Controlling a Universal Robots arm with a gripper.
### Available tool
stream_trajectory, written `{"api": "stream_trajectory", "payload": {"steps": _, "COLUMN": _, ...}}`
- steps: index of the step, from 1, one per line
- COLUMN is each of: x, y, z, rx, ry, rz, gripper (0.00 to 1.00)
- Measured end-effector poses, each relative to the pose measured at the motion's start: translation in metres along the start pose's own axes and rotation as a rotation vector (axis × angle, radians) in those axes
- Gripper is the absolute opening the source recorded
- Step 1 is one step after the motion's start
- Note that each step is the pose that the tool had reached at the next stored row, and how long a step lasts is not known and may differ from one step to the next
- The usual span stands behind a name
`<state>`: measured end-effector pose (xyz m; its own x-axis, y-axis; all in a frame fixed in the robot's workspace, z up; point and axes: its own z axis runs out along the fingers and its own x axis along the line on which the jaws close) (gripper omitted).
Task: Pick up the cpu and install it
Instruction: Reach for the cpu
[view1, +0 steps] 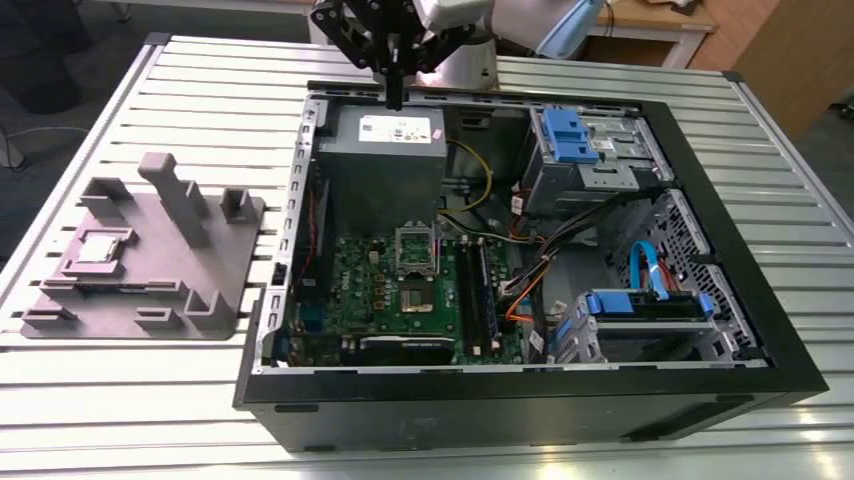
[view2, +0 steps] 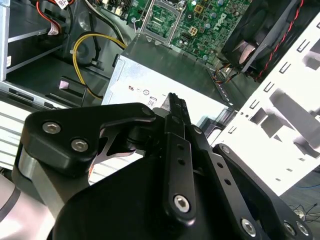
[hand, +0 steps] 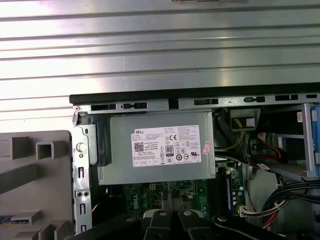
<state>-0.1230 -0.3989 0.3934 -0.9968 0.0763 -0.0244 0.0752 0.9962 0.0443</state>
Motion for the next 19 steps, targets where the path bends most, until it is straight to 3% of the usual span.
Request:
{"api": "stream_trajectory", "payload": {"steps": 9, "x": 0.0092, "y": -0.0007, "z": -0.0002, "rx": -0.0001, "ry": 0.0000, "rz": 0.000, "gripper": 0.11}}
{"api": "stream_trajectory", "payload": {"steps": 19, "x": 0.0265, "y": -0.0020, "z": -0.0005, "rx": -0.0001, "ry": -0.0001, "rz": 0.000, "gripper": 0.11}}
